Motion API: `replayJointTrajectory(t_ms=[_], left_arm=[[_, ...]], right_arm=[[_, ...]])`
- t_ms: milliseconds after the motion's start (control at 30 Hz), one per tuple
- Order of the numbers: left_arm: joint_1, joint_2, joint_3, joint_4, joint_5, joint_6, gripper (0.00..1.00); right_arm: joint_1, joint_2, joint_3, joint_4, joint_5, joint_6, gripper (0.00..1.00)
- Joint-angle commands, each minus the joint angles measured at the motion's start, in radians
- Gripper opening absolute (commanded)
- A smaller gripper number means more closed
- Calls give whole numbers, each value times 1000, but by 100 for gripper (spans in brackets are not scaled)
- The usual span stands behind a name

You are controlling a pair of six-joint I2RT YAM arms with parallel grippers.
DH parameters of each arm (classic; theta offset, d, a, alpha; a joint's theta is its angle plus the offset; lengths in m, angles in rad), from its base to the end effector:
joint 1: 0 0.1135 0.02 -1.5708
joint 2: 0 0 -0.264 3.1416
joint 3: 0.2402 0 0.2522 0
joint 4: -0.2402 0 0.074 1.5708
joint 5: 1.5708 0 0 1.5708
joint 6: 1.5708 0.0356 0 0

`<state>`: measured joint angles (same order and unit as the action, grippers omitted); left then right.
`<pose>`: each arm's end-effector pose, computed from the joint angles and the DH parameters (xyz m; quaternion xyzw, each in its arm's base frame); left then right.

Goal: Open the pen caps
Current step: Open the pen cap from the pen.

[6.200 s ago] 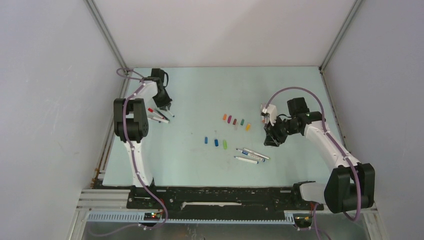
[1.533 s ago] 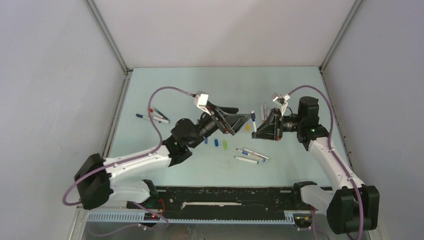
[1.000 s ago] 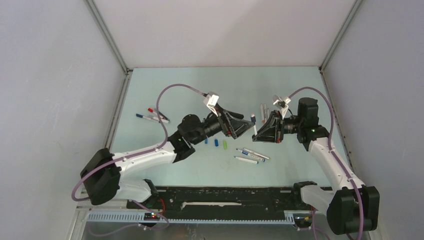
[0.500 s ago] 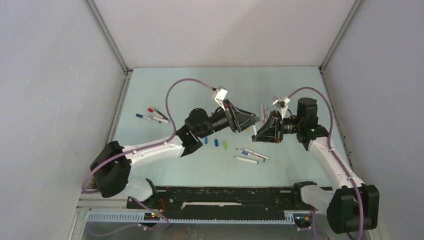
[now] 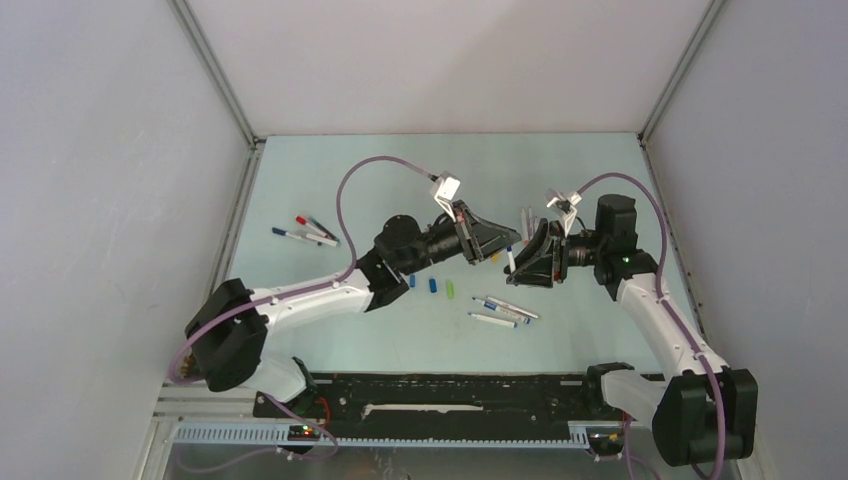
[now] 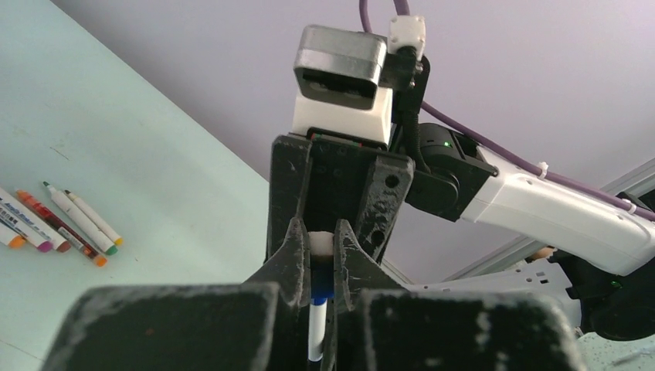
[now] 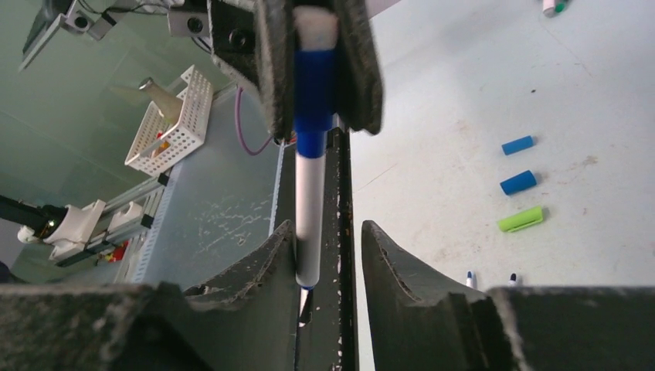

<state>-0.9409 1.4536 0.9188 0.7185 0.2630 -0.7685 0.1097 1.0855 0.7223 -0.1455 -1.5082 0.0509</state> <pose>0.1910 -0.2778 0.3223 0.1550 0.6227 -0.6301 0.4372 0.2085 0.0587 0.2789 -0.3650 0.6180 0.6181 0.3206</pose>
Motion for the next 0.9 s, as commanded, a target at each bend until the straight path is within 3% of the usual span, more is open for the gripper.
replayJointTrajectory(t_ms=[0,267,300,400,533,633,867], left_arm=[[-20,23,22,55,9,-25,0],[-30,49,27,85,10,-34,0],[-30,52,27,85,9,-33,0],[-29,48,27,90,-7,-19,0],[-5,-19,30,89,-122,76,0],[77,-73,47,129,-207,120,0],[243,-142,137,158,-246,123,0]], right_arm=[[-34,-19,6,77,-22,60,39],[-39,-16,6,101,-23,93,36],[-38,-16,6,104,-23,97,31],[-36,-13,6,104,-19,102,0],[-15,7,6,78,-20,87,0],[22,29,6,54,-9,68,0],[57,60,6,25,13,34,0]])
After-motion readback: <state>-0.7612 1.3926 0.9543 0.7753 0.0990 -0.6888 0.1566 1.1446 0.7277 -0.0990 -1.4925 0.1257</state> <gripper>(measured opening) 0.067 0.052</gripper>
